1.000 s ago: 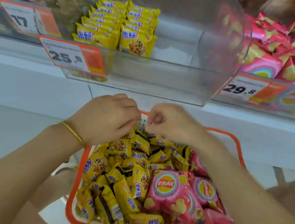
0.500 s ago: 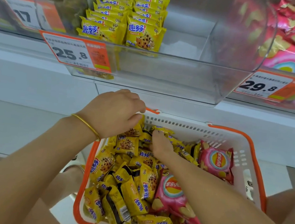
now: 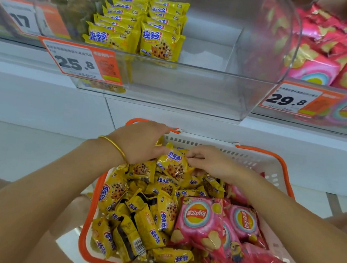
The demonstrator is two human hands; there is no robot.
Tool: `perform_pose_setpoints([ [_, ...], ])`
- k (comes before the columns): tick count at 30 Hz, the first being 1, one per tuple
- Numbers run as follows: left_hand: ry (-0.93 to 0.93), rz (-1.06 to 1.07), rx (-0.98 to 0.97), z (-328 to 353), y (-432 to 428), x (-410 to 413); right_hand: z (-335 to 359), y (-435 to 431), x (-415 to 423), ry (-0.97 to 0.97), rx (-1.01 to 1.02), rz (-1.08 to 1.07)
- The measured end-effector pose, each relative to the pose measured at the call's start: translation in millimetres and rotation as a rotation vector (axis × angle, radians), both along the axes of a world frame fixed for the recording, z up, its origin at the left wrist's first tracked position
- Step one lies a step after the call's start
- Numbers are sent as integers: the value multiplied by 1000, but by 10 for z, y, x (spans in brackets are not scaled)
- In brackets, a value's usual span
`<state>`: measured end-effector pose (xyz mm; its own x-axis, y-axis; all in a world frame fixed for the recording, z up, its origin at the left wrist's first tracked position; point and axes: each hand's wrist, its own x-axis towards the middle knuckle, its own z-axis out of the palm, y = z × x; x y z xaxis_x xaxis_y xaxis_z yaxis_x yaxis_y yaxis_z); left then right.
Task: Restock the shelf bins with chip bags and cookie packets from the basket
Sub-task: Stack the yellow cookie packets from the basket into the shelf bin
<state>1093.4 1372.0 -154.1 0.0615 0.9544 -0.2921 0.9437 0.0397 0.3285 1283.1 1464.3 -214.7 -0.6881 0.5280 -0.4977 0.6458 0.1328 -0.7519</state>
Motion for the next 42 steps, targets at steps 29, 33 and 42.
perform_pose_setpoints([
  [29,188,347,840,635,-122,-392,1638,728,-1498,-220,909,125],
  [33,188,328,843,647,-133,-421,1627,743,-1595,-357,1167,212],
  [42,219,294,825,630,-124,-438,1570,777,-1704,-357,1210,289],
])
